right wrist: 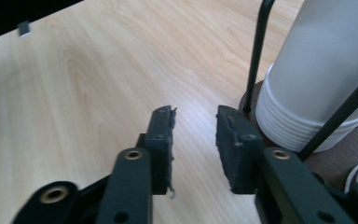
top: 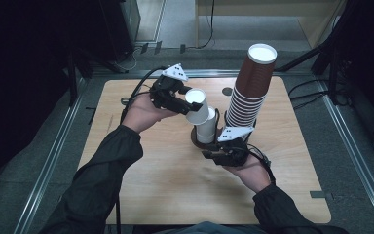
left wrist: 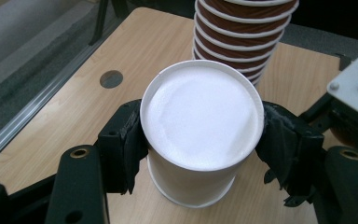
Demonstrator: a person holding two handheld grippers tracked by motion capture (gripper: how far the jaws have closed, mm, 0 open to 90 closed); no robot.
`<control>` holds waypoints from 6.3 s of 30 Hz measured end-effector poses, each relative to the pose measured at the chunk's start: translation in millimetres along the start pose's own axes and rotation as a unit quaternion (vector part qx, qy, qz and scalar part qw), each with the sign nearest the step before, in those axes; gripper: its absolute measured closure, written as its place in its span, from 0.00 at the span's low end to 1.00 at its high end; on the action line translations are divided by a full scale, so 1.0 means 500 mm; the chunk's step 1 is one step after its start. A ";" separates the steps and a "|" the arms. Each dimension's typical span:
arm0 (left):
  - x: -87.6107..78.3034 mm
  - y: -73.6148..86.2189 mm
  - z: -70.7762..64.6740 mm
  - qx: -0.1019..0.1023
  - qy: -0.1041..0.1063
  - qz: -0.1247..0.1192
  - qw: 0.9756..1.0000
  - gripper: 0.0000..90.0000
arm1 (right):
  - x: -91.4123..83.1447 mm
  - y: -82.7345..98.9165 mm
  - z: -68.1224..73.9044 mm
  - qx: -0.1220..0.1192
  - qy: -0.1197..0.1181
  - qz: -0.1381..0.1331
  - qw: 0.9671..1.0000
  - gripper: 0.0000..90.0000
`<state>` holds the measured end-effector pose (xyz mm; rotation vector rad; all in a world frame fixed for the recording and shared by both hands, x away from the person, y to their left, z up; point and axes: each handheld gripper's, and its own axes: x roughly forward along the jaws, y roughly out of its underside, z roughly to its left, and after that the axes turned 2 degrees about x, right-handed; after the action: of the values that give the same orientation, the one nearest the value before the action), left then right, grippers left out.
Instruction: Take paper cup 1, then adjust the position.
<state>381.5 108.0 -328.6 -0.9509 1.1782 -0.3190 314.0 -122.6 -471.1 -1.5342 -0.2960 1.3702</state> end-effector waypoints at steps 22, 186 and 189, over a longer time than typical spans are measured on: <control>-0.037 0.130 -0.065 0.001 0.054 -0.012 0.998 0.39 | -0.047 0.007 -0.003 -0.061 -0.098 0.000 0.993 0.37; 0.095 0.271 -0.110 0.007 0.120 0.090 0.989 0.31 | -0.043 0.035 -0.018 -0.085 -0.089 0.035 0.992 0.20; 0.110 0.273 -0.110 0.008 0.135 0.113 0.984 0.32 | -0.038 0.036 -0.020 -0.087 -0.090 0.040 0.991 0.20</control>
<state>319.9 126.7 -472.1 -0.7669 1.5149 -0.2791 308.7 -149.7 -475.4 -1.5808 -0.4820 1.5856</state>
